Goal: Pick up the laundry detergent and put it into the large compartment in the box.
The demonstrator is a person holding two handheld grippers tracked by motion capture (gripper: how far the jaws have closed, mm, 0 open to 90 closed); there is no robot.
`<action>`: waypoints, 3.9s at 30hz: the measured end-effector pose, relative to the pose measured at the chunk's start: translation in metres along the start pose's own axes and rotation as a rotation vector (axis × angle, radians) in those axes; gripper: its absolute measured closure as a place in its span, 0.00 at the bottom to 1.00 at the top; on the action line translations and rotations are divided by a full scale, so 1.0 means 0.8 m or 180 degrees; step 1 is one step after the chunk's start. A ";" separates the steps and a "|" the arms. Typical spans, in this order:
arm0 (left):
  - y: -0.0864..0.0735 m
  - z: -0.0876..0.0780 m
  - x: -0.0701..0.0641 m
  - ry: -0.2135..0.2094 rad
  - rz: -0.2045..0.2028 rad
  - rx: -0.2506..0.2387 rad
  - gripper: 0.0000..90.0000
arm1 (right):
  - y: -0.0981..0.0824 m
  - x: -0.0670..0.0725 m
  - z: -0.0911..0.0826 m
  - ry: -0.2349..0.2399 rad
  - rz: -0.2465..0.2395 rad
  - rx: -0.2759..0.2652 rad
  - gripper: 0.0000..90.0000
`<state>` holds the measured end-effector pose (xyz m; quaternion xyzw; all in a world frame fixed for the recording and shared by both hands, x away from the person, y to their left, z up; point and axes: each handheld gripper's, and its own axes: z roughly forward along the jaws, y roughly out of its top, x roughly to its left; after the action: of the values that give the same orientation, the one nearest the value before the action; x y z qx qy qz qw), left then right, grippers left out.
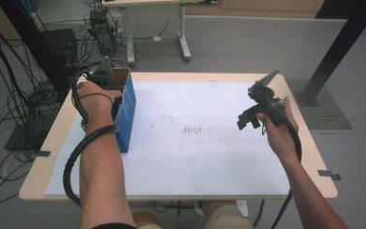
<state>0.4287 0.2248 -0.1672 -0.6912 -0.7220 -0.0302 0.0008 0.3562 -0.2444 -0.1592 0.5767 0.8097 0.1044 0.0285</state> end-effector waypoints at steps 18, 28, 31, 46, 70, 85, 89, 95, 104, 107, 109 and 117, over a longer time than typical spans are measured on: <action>-0.002 0.001 -0.001 -0.0001 0.0004 -0.0020 0.40 | -0.001 0.002 -0.002 0.0002 -0.0005 -0.0014 0.06; -0.001 0.000 0.000 -0.0008 0.0004 -0.0016 0.40 | -0.001 0.003 -0.001 0.0002 -0.0004 -0.0007 0.06; -0.002 0.001 0.000 -0.0010 0.0001 -0.0027 0.40 | -0.001 0.003 -0.001 0.0000 -0.0006 -0.0010 0.06; -0.003 0.000 -0.001 -0.0010 0.0009 -0.0029 0.40 | -0.001 0.004 -0.002 -0.0002 -0.0013 -0.0022 0.06; -0.004 0.000 -0.003 0.0006 0.0020 -0.0037 0.40 | -0.001 0.006 -0.004 -0.0006 -0.0027 -0.0019 0.06; -0.003 -0.006 -0.004 0.0025 0.0048 -0.0034 0.40 | -0.003 0.006 -0.005 -0.0002 -0.0027 -0.0042 0.06; -0.003 -0.005 -0.004 0.0021 0.0052 -0.0038 0.40 | -0.004 0.005 -0.005 -0.0004 -0.0029 -0.0051 0.06; -0.004 -0.005 -0.002 0.0003 0.0060 -0.0039 0.40 | -0.004 0.006 -0.004 -0.0003 -0.0030 -0.0045 0.06; -0.004 -0.005 -0.002 -0.0001 0.0070 -0.0043 0.40 | -0.006 0.008 -0.005 -0.0006 -0.0041 -0.0057 0.06; -0.005 -0.006 -0.002 0.0016 0.0084 -0.0043 0.38 | -0.006 0.008 -0.006 -0.0008 -0.0043 -0.0057 0.06; -0.005 -0.008 -0.001 0.0013 0.0094 -0.0041 0.37 | -0.006 0.009 -0.006 -0.0011 -0.0045 -0.0056 0.06; -0.011 -0.038 -0.001 0.0027 0.0162 -0.0051 0.32 | -0.005 0.012 -0.007 -0.0011 -0.0062 -0.0070 0.06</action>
<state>0.4183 0.2222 -0.1371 -0.7093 -0.7038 -0.0389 -0.0009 0.3485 -0.2376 -0.1541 0.5687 0.8140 0.1120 0.0373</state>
